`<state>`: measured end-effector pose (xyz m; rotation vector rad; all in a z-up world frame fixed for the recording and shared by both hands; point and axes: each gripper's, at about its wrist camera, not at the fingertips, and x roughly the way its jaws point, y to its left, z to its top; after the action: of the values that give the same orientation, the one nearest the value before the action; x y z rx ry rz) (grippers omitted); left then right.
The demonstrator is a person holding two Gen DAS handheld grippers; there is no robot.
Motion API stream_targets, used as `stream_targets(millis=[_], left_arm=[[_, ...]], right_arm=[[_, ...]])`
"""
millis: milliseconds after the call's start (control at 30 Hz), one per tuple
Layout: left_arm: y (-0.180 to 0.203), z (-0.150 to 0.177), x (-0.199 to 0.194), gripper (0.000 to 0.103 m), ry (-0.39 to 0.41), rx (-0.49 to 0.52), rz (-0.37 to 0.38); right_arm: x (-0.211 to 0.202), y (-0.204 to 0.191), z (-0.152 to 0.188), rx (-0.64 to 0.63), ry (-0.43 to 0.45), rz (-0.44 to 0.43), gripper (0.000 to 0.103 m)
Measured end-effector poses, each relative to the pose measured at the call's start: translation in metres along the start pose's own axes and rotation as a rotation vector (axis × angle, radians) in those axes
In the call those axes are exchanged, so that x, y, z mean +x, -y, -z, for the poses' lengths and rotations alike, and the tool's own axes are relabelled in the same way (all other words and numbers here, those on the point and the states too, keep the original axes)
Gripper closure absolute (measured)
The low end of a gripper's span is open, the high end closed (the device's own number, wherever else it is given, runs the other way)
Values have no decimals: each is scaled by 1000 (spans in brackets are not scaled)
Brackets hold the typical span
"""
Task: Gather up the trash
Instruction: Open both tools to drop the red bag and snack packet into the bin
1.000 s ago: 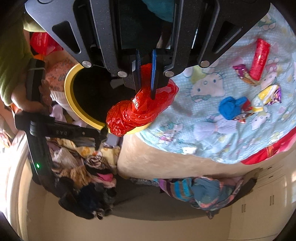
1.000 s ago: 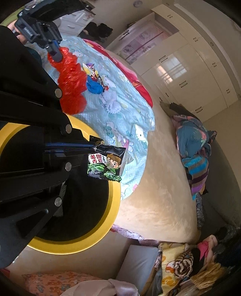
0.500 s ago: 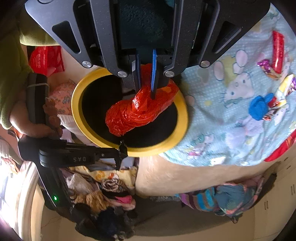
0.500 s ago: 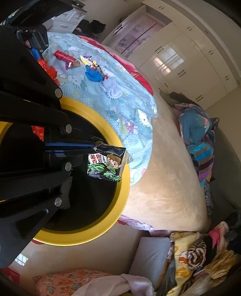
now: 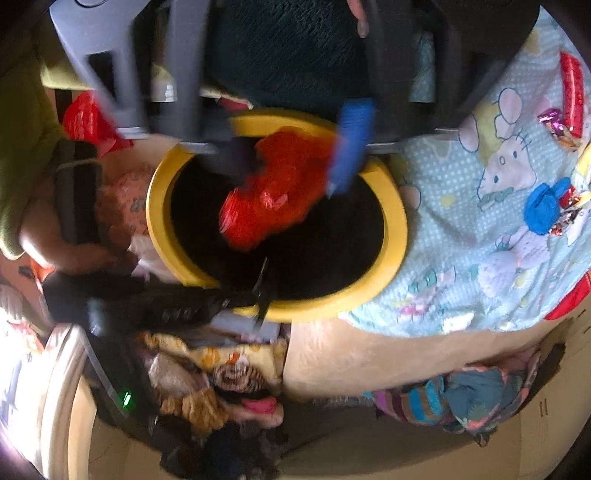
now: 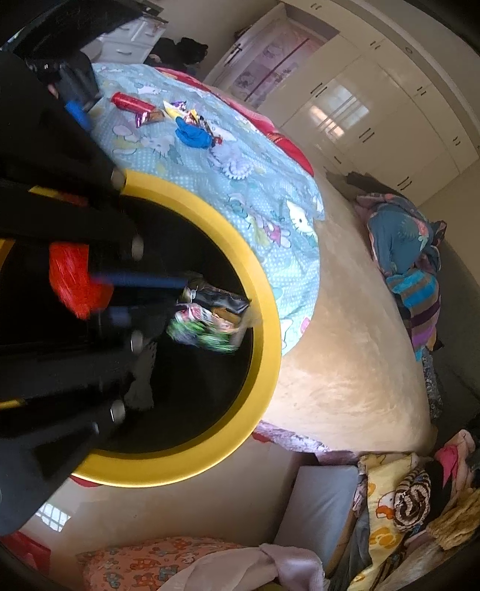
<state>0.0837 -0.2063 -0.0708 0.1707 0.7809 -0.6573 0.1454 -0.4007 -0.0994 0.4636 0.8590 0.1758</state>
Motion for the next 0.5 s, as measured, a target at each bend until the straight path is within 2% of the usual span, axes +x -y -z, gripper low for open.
stream_targets(millis=[33,100,133,167,200,500], left_arm=[[0,-1,-4,30,25,-6,5],[-1,-1,-10,21,50,-18,-2],[-3,-1,-12,13,56,-31,-10],[-5,0,-13,11,58,-43,-9],[-7,0,-14,11,60,-58,-4],[-27,-2,-41,11,134,-131,-63]], right_arm=[[0,-1,0,-3,7,9,50],[-1,-4,0,-14,9,24,49],[-2,-5,-1,-17,15,32,45],[-3,-8,-1,-21,24,38,41],[-3,-9,-1,-26,31,41,36],[-13,-42,-5,-100,90,34,23]])
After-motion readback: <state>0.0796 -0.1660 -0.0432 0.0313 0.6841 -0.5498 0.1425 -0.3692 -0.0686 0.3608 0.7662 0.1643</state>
